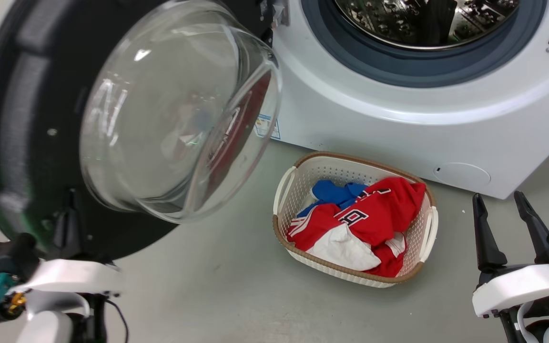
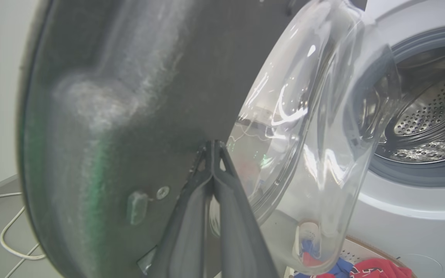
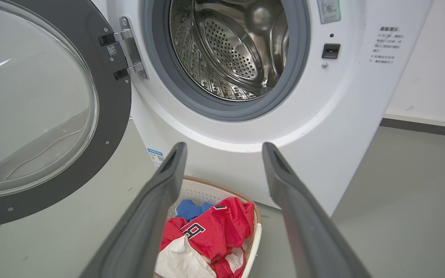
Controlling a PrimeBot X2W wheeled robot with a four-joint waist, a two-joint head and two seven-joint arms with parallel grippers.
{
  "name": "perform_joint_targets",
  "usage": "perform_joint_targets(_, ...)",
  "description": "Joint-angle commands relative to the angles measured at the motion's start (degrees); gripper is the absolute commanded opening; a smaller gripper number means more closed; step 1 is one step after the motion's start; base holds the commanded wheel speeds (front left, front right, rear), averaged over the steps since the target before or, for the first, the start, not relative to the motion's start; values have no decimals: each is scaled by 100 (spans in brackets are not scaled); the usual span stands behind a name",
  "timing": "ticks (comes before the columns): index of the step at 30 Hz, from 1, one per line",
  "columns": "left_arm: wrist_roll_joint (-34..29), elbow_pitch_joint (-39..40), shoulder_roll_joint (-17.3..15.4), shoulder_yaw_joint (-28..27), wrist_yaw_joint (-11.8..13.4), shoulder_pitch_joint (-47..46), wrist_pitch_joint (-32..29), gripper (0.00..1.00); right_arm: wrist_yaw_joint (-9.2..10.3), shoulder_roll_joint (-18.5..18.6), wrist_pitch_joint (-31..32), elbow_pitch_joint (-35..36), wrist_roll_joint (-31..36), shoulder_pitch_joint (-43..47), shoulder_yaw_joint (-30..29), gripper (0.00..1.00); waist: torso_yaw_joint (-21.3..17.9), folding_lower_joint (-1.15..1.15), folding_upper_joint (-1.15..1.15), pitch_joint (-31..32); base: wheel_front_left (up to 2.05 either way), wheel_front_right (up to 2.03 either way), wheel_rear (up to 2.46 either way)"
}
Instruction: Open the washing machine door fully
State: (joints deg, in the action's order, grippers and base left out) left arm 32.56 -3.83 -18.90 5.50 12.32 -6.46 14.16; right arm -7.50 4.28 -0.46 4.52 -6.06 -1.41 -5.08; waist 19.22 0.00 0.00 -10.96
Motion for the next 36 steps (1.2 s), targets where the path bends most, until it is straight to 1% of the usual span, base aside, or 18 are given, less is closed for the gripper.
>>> perform_joint_targets(1,53,-123,-79,-145,-24,-116,37,0,1,36,15,31,5,-76,-6,100,-47,0,0,-54,0,0,0)
perform_joint_targets(6,220,-618,-234,-527,-282,-378,85,0,1,52,30,45,-4,-124,-32,100,-115,0,0,-150,0,0,0)
perform_joint_targets(13,333,-1310,-398,-887,-670,-794,109,0,1,47,35,-1,-18,-192,-18,100,-188,0,0,-205,0,0,0)
perform_joint_targets(16,267,-1532,-432,-1014,-771,-946,114,0,1,38,25,-31,-22,-195,-24,100,-203,0,0,-194,0,0,0)
perform_joint_targets(20,138,-1700,-364,-1123,-859,-1033,113,0,1,24,-4,-75,-32,-192,7,100,-239,0,0,-149,0,0,0)
perform_joint_targets(27,-161,-1509,-181,-1143,-836,-746,109,0,1,-23,-50,-176,-58,-98,38,100,-279,0,0,57,0,0,0)
perform_joint_targets(31,-419,-1081,-32,-1085,-741,-389,104,0,0,-52,-95,-229,-80,-10,36,100,-294,0,0,263,0,0,0)
perform_joint_targets(36,-684,-412,144,-861,-673,147,104,0,1,-80,-104,-265,-90,63,71,100,-351,0,0,439,0,0,0)
